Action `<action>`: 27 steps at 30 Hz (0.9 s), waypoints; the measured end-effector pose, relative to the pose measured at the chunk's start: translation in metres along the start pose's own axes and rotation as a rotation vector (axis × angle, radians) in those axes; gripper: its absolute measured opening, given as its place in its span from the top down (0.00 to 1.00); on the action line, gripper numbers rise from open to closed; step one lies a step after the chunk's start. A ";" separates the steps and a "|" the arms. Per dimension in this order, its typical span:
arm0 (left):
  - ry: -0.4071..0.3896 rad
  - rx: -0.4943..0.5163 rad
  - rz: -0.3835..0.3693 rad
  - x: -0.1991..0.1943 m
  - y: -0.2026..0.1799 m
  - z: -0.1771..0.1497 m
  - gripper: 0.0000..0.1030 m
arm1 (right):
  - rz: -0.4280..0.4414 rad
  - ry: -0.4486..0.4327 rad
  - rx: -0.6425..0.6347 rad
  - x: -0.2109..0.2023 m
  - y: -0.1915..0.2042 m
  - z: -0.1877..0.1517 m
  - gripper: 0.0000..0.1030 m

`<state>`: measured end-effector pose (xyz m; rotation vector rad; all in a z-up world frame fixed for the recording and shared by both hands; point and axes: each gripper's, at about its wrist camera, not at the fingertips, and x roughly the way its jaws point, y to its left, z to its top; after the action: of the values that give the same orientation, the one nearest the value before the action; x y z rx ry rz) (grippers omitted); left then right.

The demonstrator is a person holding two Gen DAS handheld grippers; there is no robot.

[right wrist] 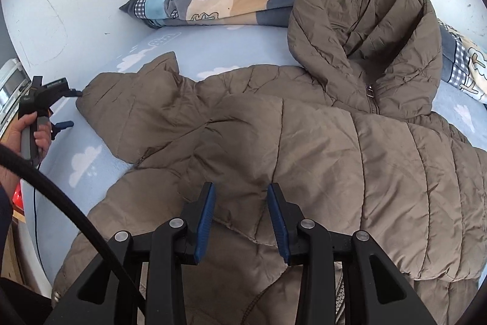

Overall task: Fold large clothes
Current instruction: 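Grasp the cuff of the other jacket sleeve with the left gripper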

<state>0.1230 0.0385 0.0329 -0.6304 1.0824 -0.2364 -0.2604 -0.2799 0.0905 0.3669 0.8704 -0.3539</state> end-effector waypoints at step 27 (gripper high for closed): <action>-0.177 0.057 -0.179 -0.013 -0.030 0.009 0.83 | -0.036 -0.046 0.073 -0.017 -0.029 0.005 0.62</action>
<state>0.1287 0.0240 0.0625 -0.6843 0.8473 -0.3587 -0.2800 -0.3053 0.1018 0.4099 0.8218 -0.4269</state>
